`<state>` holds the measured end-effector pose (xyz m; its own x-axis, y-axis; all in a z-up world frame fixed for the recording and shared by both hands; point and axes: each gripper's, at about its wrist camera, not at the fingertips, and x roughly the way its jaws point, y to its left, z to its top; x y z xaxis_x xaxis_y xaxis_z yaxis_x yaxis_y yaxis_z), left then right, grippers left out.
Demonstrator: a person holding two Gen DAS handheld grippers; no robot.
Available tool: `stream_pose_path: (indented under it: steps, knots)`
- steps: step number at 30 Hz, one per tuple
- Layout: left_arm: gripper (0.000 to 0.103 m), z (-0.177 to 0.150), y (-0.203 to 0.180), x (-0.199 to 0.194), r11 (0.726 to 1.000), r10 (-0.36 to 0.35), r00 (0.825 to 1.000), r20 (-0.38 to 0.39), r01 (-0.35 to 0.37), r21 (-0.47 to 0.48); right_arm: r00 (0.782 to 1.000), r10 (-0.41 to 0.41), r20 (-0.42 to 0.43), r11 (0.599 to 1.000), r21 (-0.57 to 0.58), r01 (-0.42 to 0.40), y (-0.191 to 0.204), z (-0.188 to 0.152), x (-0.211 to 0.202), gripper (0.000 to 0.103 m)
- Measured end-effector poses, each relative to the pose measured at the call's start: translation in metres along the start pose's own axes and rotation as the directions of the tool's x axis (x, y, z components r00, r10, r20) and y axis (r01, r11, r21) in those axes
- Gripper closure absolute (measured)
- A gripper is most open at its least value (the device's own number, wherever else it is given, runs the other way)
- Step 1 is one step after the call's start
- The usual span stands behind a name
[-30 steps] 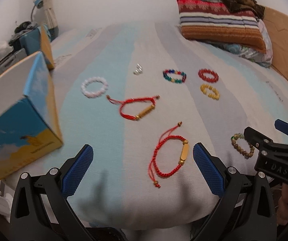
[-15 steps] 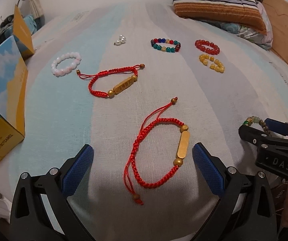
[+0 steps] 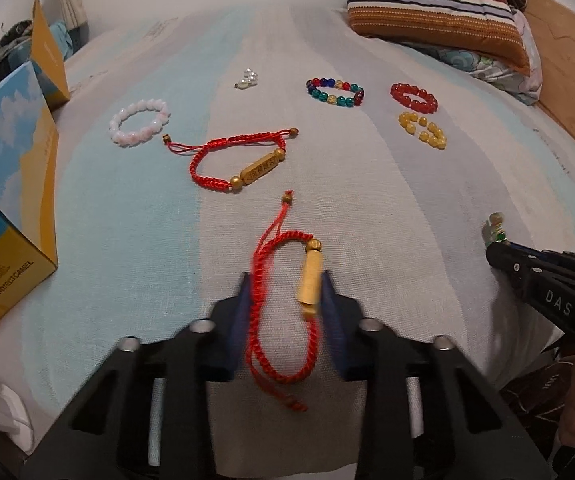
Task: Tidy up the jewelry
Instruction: 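Grasp the brown wooden-bead bracelet with the right tool while the left tool grasps the red cord bracelet, then carry both held bracelets over the open white box with both tools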
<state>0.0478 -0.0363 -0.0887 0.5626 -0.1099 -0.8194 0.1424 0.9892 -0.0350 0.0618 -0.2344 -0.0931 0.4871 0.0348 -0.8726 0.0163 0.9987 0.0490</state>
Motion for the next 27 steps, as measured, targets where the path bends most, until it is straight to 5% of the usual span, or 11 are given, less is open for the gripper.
stream_pose_path:
  steps: [3, 27]
  knots:
    - [0.092, 0.001, 0.005, -0.005, 1.000, -0.010, 1.000, -0.004, 0.010, -0.014, 1.000, 0.000, 0.016, 1.000, 0.009, 0.000, -0.001, 0.000, -0.003, 0.096]
    - [0.092, 0.032, 0.017, -0.029, 0.999, -0.027, 0.999, 0.027, 0.028, -0.021, 0.994, -0.048, 0.100, 0.999, 0.031, 0.045, 0.000, 0.022, -0.028, 0.096]
